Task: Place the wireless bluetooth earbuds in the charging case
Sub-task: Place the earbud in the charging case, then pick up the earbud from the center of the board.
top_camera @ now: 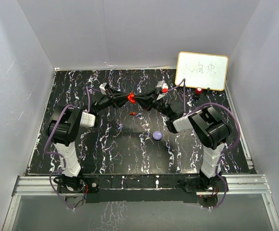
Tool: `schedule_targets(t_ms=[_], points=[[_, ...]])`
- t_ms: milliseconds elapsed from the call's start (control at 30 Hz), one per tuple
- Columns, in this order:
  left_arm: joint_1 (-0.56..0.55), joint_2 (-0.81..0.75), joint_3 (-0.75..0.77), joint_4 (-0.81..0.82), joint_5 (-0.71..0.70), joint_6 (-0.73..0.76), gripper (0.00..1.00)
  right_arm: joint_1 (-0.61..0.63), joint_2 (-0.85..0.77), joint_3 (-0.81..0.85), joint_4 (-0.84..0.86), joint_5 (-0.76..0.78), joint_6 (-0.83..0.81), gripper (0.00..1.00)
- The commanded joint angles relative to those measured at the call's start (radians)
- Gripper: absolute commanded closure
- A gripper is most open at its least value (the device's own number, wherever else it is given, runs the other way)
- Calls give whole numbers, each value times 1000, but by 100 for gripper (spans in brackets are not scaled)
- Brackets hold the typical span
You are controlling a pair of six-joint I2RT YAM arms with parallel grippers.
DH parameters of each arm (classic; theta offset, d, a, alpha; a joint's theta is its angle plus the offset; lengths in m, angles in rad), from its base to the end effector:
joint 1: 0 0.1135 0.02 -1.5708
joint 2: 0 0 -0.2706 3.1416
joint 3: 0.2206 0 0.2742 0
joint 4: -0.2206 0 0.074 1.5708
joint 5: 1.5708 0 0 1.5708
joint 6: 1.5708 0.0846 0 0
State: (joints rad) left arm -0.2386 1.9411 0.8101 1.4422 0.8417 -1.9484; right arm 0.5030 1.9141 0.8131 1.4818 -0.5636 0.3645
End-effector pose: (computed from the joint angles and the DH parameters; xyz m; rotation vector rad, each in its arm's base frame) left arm 0.3837 -0.1583 0.1891 -0.5505 1.7538 -2.2310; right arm 0.3469 0.2424 0.2110 -0.6050 1.1810 1.0781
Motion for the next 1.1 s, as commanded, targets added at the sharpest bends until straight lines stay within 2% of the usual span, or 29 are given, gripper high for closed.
schedule_targets(t_ms=[0,133,233,533,600,700,767,867,967,1067], points=[[-3,-21,49,343,-12,-34,100,-3,-43,-19,336,-4,-15,85],[-1,-9,56,344,-11,-32,100,-4,-66,-31,336,5,-11,72],[-1,3,64,343,-10,-31,100,-9,-91,-45,336,18,-13,68],[11,28,50,343,8,-7,100,-46,-166,-114,332,132,23,64],[32,26,26,343,15,6,100,-61,-217,-143,282,172,35,64],[84,4,-24,344,29,31,100,-70,-288,-157,19,228,8,67],[120,-16,-47,343,50,47,100,-71,-342,-103,-294,269,-36,68],[159,-44,-77,343,78,67,100,-69,-344,53,-764,275,-95,63],[174,-61,-102,344,89,89,100,-65,-295,165,-983,222,-132,59],[177,-72,-134,343,83,113,100,-42,-262,211,-1068,224,-155,57]])
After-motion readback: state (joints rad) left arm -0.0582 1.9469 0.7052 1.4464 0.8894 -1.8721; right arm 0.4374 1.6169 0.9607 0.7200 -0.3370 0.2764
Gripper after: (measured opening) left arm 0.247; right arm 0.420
